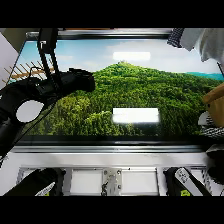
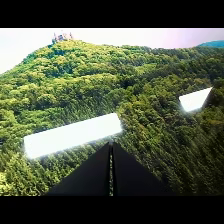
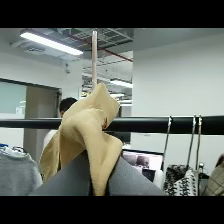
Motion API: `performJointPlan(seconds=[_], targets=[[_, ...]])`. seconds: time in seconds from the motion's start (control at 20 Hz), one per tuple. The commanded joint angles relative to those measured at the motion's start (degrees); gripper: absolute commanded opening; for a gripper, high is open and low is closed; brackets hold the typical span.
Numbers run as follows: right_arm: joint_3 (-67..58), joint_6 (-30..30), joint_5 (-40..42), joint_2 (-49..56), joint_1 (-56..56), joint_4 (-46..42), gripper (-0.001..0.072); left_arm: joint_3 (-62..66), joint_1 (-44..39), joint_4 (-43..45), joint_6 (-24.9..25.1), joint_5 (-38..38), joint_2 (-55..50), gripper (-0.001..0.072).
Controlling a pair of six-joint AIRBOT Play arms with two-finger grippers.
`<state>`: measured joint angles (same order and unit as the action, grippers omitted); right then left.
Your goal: Fold the clothes and pants, and hang the long-sleeved shirts on hangers.
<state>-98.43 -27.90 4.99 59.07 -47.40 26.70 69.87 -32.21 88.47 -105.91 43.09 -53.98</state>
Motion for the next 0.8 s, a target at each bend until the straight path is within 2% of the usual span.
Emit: performJointPlan(seconds=[0.0, 0.4, 0.6, 0.75], targets=[[-0.13, 0.04, 1.09, 0.63, -3.39, 0.09, 0.0015, 0.02, 0.04, -0.04, 0.02, 0.00, -0.04, 0.0031], [-0.11, 1.31, 3.26, 5.73, -6.45, 5.16, 0.0015, 0.02, 0.04, -0.07, 0.00, 0.00, -0.07, 0.0031], [-0.04, 1.29, 8.22, 8.33, -6.43, 6.21, 0.0015, 0.02, 0.04, -0.09, -0.02, -0.02, -0.07, 0.0031], [0.57, -0.07, 8.68, 8.74, -5.97, 8.52, 0.0016, 0.02, 0.04, -0.09, -0.02, -0.02, -0.07, 0.0031]])
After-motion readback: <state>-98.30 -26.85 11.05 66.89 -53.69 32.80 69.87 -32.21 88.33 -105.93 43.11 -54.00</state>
